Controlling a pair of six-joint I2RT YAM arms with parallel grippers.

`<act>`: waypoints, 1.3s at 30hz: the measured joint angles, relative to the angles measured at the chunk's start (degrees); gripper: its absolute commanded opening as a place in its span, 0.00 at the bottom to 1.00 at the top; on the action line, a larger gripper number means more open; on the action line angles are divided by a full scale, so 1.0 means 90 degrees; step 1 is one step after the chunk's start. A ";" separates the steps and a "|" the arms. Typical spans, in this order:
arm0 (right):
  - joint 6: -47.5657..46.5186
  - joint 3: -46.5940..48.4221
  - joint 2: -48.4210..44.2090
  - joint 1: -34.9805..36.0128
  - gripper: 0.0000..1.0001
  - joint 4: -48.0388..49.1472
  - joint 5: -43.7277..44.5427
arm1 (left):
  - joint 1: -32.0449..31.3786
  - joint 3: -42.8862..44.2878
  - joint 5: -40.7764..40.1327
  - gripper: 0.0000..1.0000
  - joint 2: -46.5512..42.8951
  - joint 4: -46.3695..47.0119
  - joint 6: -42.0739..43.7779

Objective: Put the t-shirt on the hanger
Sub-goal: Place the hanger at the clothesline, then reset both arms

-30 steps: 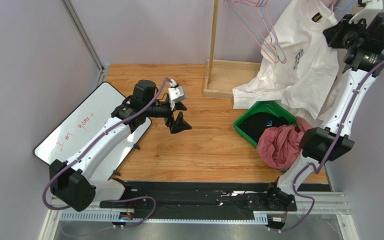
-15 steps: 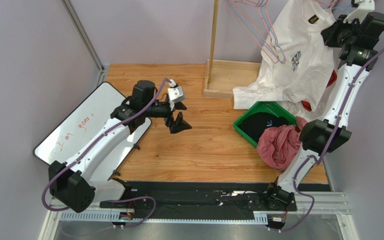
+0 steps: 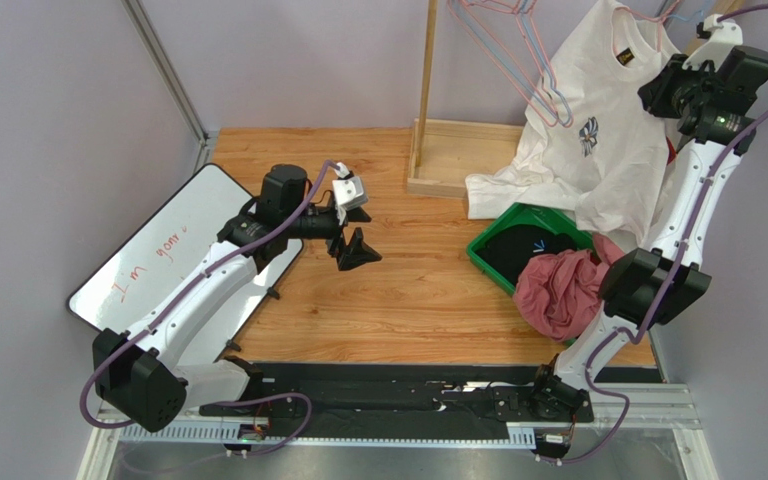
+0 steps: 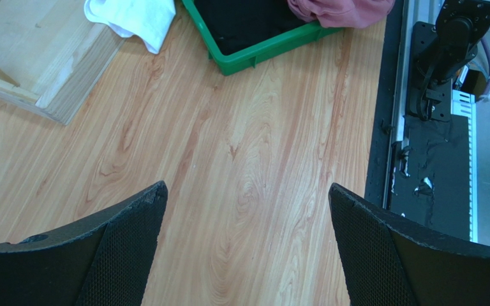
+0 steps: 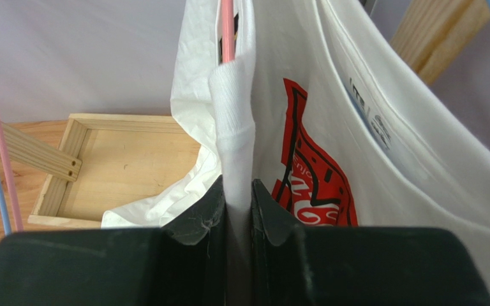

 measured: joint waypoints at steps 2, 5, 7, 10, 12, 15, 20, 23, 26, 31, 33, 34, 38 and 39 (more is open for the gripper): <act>0.0000 -0.0214 -0.0158 -0.0117 0.22 0.0007 -0.0046 | 0.0000 0.0000 0.0005 0.99 0.0000 -0.0002 0.0012; -0.0005 -0.0542 -0.0410 -0.0245 0.25 0.0007 -0.0129 | 0.0000 0.0000 0.0012 0.99 0.0000 -0.0007 0.0046; -0.0012 -0.0770 -0.0585 -0.0318 0.23 0.0010 -0.0182 | 0.0000 0.0000 0.0015 0.99 -0.0002 -0.0012 0.0073; -0.0049 -0.1103 -0.0823 -0.0364 0.11 0.0012 -0.0257 | 0.0000 0.0000 0.0015 0.99 -0.0012 -0.0029 0.0102; -0.0097 -0.1292 -0.0945 -0.0379 0.10 0.0012 -0.0304 | 0.0000 0.0000 0.0017 0.99 -0.0036 -0.0034 0.0124; -0.0129 -0.1540 -0.1122 -0.0393 0.12 0.0102 -0.0391 | 0.0000 0.0000 0.0017 0.99 -0.0075 -0.0036 0.0155; -0.0199 -0.2084 -0.1469 -0.0505 0.25 0.0199 -0.0425 | 0.0005 -0.0002 0.0019 0.99 -0.0155 -0.0051 0.0199; -0.0287 -0.2504 -0.1707 -0.0663 0.29 0.0124 -0.0447 | 0.0005 -0.0029 0.0022 0.99 -0.0204 -0.0066 0.0219; -0.0340 -0.2812 -0.1863 -0.0797 0.29 0.0075 -0.0447 | 0.0005 -0.0058 0.0036 0.99 -0.0223 -0.0085 0.0221; -0.0408 -0.2941 -0.2001 -0.0906 0.62 -0.0046 -0.0517 | 0.0010 -0.0058 0.0080 0.99 -0.0223 -0.0083 0.0214; -0.0457 -0.2924 -0.2057 -0.0918 0.90 -0.0104 -0.0658 | 0.0036 -0.0058 0.0102 0.99 -0.0223 -0.0083 0.0163; -0.0495 -0.2888 -0.2084 -0.0925 0.95 -0.0172 -0.0758 | 0.0058 -0.0056 0.0114 0.99 -0.0223 -0.0083 0.0109; -0.0427 -0.2681 -0.2271 -0.0933 1.00 -0.0389 -0.1149 | 0.0316 0.0019 0.0134 0.99 -0.0197 -0.0019 -0.0488; -0.0376 -0.2618 -0.2378 -0.0933 1.00 -0.0427 -0.1270 | 0.0432 0.0100 0.0129 0.99 -0.0165 0.0015 -0.0721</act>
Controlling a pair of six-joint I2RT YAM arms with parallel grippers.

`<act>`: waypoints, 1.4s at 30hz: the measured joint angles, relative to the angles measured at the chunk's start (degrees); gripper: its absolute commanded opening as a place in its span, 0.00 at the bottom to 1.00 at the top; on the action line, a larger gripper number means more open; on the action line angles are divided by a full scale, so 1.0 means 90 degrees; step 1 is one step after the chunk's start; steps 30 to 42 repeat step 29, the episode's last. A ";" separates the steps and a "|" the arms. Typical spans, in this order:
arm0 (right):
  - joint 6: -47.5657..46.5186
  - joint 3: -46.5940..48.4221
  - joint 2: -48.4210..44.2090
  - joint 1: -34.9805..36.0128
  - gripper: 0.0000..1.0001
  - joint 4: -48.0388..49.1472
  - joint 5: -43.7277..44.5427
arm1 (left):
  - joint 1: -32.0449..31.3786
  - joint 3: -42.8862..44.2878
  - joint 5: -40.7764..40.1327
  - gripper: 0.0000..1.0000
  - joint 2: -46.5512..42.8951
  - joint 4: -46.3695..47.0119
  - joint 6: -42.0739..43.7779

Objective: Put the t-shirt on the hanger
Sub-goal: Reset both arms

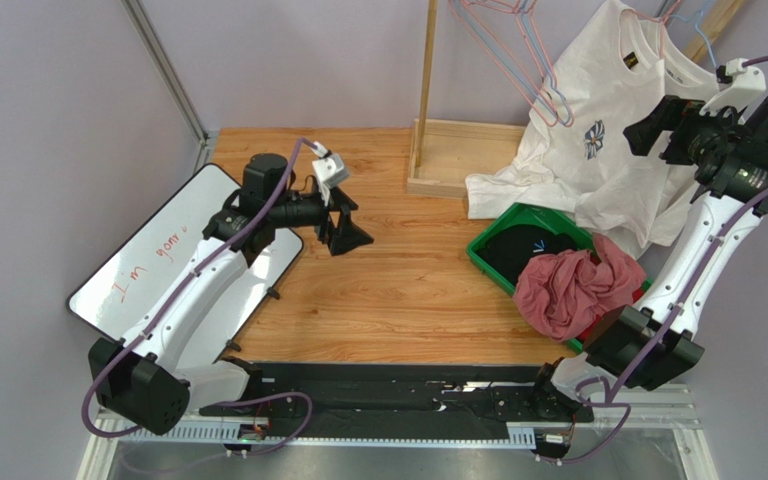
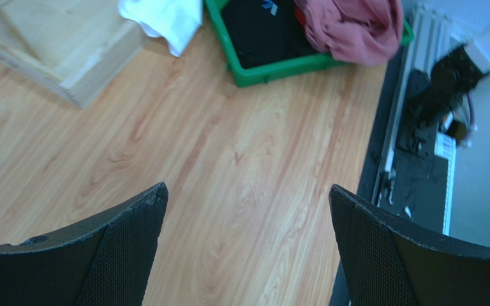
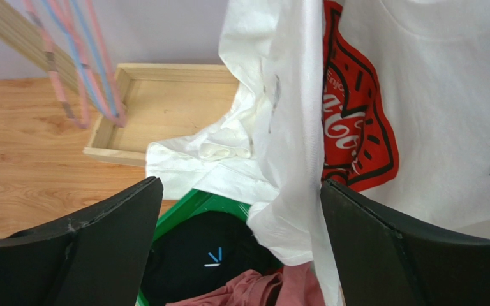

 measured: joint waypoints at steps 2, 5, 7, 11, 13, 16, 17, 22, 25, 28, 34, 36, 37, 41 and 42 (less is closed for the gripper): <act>0.0143 0.0126 -0.0231 0.0000 1.00 -0.0027 -0.0197 | 0.0272 0.0308 -0.0053 0.99 0.0136 -0.0046 -0.0396; 0.0376 0.0396 -0.0658 0.0029 1.00 -0.0097 -0.0578 | 0.0726 0.1059 -0.0279 0.99 0.0466 -0.0226 -0.0933; 0.0474 0.0559 -0.0950 0.0153 1.00 -0.0216 -0.0806 | 0.1030 0.1389 -0.0410 0.99 0.0542 -0.0391 -0.1090; 0.0505 0.0763 -0.1343 0.1001 1.00 -0.0646 -0.1044 | 0.1542 0.1715 -0.0665 0.99 0.0508 -0.0962 -0.1185; 0.0410 0.0775 -0.1409 0.1749 1.00 -0.0971 -0.1059 | 0.1744 0.1865 -0.0831 0.99 0.0510 -0.1399 -0.1178; 0.0211 0.0367 -0.1469 0.3004 1.00 -0.1258 -0.0884 | 0.1965 0.2004 -0.1156 0.99 0.0461 -0.2106 -0.1061; 0.0146 0.0182 -0.1472 0.3334 1.00 -0.1355 -0.0787 | 0.2016 0.2004 -0.1277 0.99 0.0413 -0.2346 -0.1005; -0.0352 -0.0993 -0.1464 0.4879 1.00 -0.1722 -0.0192 | 0.2103 0.1596 -0.1894 0.99 -0.0398 -0.3211 -0.0619; -0.0678 -0.1659 -0.1474 0.5542 1.00 -0.1868 0.0255 | 0.2103 0.1241 -0.2130 0.99 -0.1185 -0.3570 -0.0481; -0.0891 -0.2103 -0.1566 0.5782 1.00 -0.1931 0.0495 | 0.2103 0.0940 -0.2348 0.99 -0.1921 -0.3869 -0.0362; -0.0962 -0.2259 -0.1649 0.5792 1.00 -0.1948 0.0597 | 0.2103 0.0855 -0.2421 0.99 -0.2103 -0.3963 -0.0323; -0.0962 -0.2259 -0.1649 0.5792 1.00 -0.1948 0.0597 | 0.2103 0.0855 -0.2421 0.99 -0.2103 -0.3963 -0.0323; -0.0962 -0.2259 -0.1649 0.5792 1.00 -0.1948 0.0597 | 0.2103 0.0855 -0.2421 0.99 -0.2103 -0.3963 -0.0323; -0.0962 -0.2259 -0.1649 0.5792 1.00 -0.1948 0.0597 | 0.2103 0.0855 -0.2421 0.99 -0.2103 -0.3963 -0.0323; -0.0962 -0.2259 -0.1649 0.5792 1.00 -0.1948 0.0597 | 0.2103 0.0855 -0.2421 0.99 -0.2103 -0.3963 -0.0323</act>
